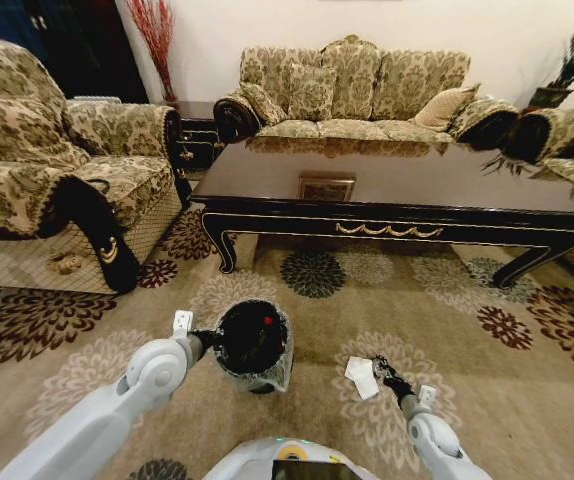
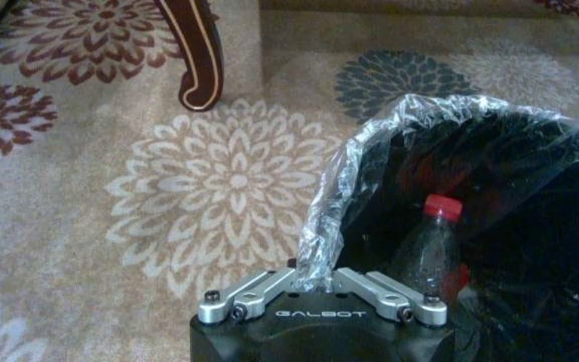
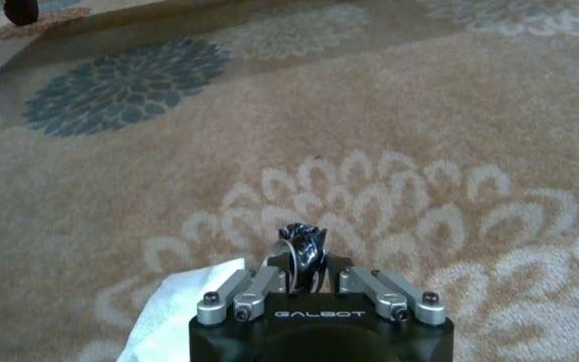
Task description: Move to the front of the table and pick up the trash from the floor, then place it into the trash bin.
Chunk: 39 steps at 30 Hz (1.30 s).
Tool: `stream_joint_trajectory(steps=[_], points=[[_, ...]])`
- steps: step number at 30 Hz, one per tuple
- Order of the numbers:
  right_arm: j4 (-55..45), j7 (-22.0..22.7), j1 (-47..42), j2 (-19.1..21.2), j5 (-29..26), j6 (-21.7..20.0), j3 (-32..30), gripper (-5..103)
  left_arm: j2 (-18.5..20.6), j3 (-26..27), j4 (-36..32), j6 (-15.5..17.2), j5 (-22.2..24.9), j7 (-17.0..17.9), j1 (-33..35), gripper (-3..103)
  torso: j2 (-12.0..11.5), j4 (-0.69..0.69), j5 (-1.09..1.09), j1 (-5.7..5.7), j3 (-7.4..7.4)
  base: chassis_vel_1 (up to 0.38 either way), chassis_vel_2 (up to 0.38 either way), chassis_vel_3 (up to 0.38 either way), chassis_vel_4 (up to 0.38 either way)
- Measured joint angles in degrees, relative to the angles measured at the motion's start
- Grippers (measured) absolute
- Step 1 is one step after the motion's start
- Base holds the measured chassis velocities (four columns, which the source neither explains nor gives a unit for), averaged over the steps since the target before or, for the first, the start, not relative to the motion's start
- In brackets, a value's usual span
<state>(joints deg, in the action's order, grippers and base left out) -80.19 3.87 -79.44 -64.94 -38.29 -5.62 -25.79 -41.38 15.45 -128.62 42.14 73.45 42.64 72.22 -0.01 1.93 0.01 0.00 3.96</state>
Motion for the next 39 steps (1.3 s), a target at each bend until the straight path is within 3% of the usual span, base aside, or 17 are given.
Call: stream_joint_trajectory(steps=[5,6,8,10,11,13,14,17,18,19,20,22,23,26,27,29,39], points=[[0.12,-0.06,-0.06,-0.23,1.19,0.41,0.10,23,0.11,0.00,-0.13,0.00,0.01,-0.02,-0.08,2,0.00,-0.01,-0.02,0.00,-0.01,0.000,0.000,0.000,0.000],[0.29,-0.05,0.07,-0.36,1.30,0.42,0.18,18,0.14,0.00,-0.14,0.00,0.02,-0.02,-0.12,2,0.00,-0.02,-0.03,0.00,-0.01,0.000,0.000,0.000,0.000],[0.81,-0.01,0.29,-0.44,1.45,0.40,0.32,28,0.15,0.03,-0.19,0.00,0.02,-0.03,-0.03,2,0.00,-0.03,-0.04,0.00,-0.01,0.000,0.000,0.000,0.000],[1.05,-0.01,0.47,-0.47,1.61,0.40,0.44,28,0.16,0.08,-0.20,0.00,0.04,-0.05,0.09,2,0.00,-0.03,-0.03,0.00,-0.01,0.000,0.000,0.000,0.000],[1.29,-0.01,0.65,-0.47,1.68,0.40,0.48,39,0.17,0.15,-0.22,0.00,0.05,-0.07,0.18,2,0.00,0.00,-0.03,0.00,-0.01,0.000,0.000,0.000,0.000],[1.47,-0.01,0.81,-0.41,1.69,0.39,0.50,39,0.19,0.22,-0.22,0.00,0.05,-0.08,0.23,2,0.00,-0.01,-0.03,0.00,-0.01,0.000,0.000,0.000,0.000],[1.57,0.03,0.95,-0.30,1.67,0.34,0.54,50,0.19,0.23,-0.22,0.00,0.05,-0.10,0.23,2,0.00,0.00,-0.02,0.00,-0.01,0.000,0.000,0.000,0.000],[1.71,0.14,1.19,-0.01,1.62,0.20,0.56,50,0.21,0.19,-0.18,0.00,0.05,-0.12,0.06,2,0.00,0.00,-0.01,0.00,0.00,0.000,0.000,0.000,0.000],[1.81,0.26,1.31,0.11,1.56,0.14,0.56,61,0.21,0.08,-0.12,0.00,0.06,-0.13,-0.10,2,0.00,0.00,0.00,0.00,0.00,0.000,0.000,0.000,0.000],[1.88,0.39,1.44,0.20,1.45,0.09,0.56,61,0.23,-0.02,-0.08,0.00,0.08,-0.13,-0.26,2,0.00,-0.01,0.01,0.00,0.00,0.000,0.000,0.000,0.000],[2.04,0.55,1.64,0.31,1.26,-0.01,0.56,72,0.26,-0.11,-0.06,0.00,0.12,-0.14,-0.40,2,0.00,-0.01,0.00,0.00,0.00,0.000,0.000,0.000,0.000],[2.16,0.62,1.76,0.35,1.19,-0.06,0.56,72,0.30,-0.14,-0.05,0.00,0.18,-0.14,-0.48,2,0.00,-0.01,0.00,0.00,0.00,0.000,0.000,0.000,0.000],[2.34,0.68,1.94,0.37,1.09,-0.10,0.57,83,0.34,-0.14,-0.04,0.00,0.27,-0.15,-0.55,2,0.00,-0.01,0.00,0.00,0.00,0.000,0.000,0.000,0.000],[2.58,0.74,2.22,0.29,0.83,-0.22,0.62,83,0.46,-0.11,-0.04,0.00,0.41,-0.15,-0.53,2,0.00,0.00,0.00,0.00,0.00,0.000,0.000,0.000,0.000],[2.75,0.76,2.41,0.11,0.76,-0.28,0.68,93,0.47,-0.08,0.01,0.00,0.44,-0.16,-0.46,2,0.00,-0.01,0.00,0.00,0.00,0.000,0.000,0.000,0.000],[2.94,0.78,2.67,-0.22,0.72,-0.36,0.78,99,0.40,-0.08,0.25,0.00,0.44,-0.16,-0.44,2,0.00,0.00,0.00,0.00,0.00,0.000,0.000,0.000,0.000],[2.78,0.96,2.72,-0.34,0.57,-0.59,0.71,100,0.30,-0.22,0.31,0.00,0.47,-0.17,-0.77,2,0.00,0.00,-0.01,0.00,0.00,0.000,0.000,0.000,0.000]])
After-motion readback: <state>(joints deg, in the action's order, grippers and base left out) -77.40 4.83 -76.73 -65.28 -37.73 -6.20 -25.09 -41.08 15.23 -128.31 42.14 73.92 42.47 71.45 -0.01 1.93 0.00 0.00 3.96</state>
